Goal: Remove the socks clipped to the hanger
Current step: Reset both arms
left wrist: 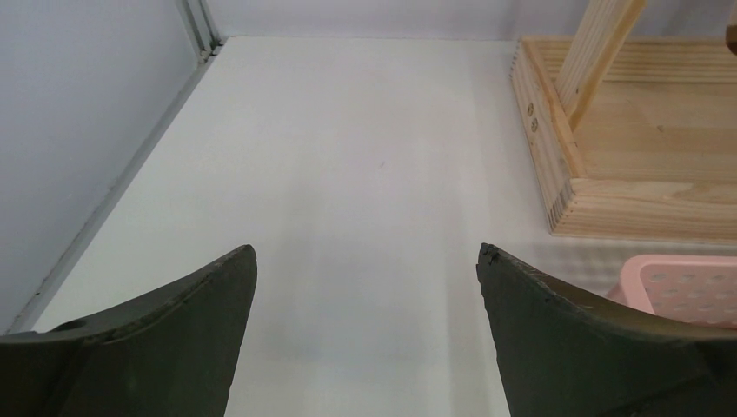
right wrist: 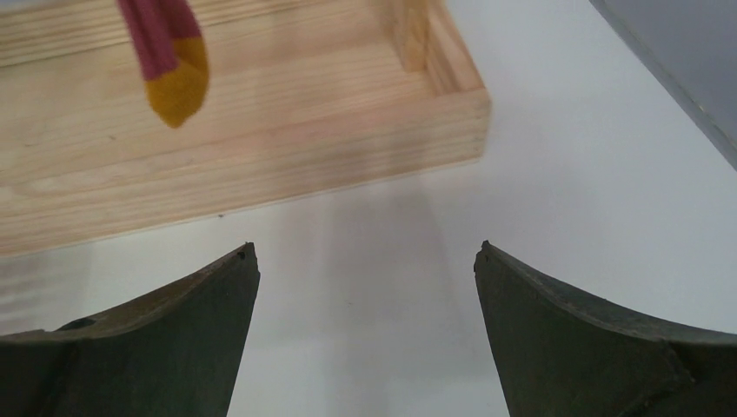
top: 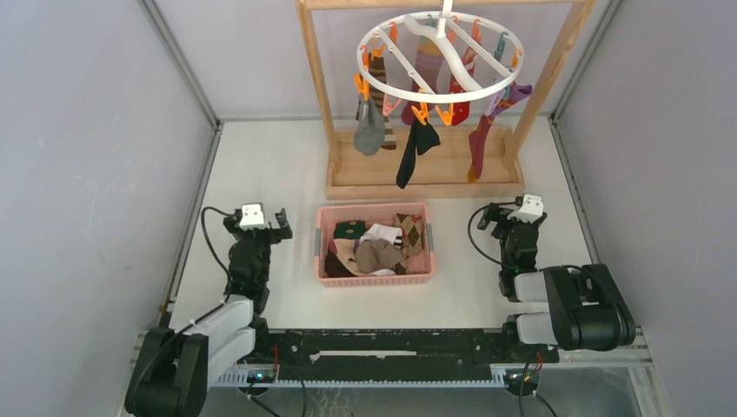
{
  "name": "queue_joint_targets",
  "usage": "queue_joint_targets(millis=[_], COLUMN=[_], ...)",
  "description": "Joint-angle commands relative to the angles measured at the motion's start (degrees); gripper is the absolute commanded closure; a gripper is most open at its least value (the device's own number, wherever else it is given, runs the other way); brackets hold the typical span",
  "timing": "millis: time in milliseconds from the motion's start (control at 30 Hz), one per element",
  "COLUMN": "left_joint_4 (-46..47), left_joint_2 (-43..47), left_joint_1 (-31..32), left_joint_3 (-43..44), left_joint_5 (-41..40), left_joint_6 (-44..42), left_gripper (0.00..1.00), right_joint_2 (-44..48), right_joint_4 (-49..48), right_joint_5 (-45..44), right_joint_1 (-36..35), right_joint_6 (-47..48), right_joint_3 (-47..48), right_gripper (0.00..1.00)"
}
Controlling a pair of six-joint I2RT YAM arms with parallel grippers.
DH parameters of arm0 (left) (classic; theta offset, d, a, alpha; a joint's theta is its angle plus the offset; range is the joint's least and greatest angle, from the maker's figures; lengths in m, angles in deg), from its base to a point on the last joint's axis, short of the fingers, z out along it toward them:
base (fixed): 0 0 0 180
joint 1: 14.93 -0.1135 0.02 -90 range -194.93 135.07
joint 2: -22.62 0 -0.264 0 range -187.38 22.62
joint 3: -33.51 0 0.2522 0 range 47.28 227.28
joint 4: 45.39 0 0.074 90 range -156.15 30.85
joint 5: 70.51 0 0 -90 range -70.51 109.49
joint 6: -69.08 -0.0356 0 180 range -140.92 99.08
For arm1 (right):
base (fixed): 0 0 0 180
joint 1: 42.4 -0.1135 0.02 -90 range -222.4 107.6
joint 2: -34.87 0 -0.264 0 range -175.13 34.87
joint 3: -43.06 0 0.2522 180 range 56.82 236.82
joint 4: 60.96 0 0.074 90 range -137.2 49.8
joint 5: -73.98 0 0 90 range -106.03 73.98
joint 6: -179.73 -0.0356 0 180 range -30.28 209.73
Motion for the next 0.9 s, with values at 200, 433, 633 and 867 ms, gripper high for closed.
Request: queue_joint_targets(millis=[200, 433, 633, 867], left_joint_4=[7.4, 9.2, 11.3, 10.4], left_joint_2=[0.7, -9.8, -14.9, -16.2], left_joint_1=[-3.9, -10.5, -11.1, -11.1], left_joint_3=[-0.9, 3.3, 4.4, 6.2], left_joint_5=[-2.4, 7.8, 7.4, 4.2], left_joint_6=[-2.4, -1.5, -0.8, 0.5], left_gripper=[0.00, 0.00, 0.00, 0.00], right_joint_2=[-0.5, -0.4, -0.5, -0.6], right_joint_4=[-1.7, -0.7, 1.0, 5.0], right_joint_5=[-2.0, -2.1, -0.9, 5.0], right_joint_1=[-2.8, -2.7, -1.9, 1.0], right_joint_6=[3.8, 3.6, 3.1, 1.9], right_joint_3=[4.5, 5.0, 5.9, 7.9], right_gripper=[0.00, 0.00, 0.00, 0.00])
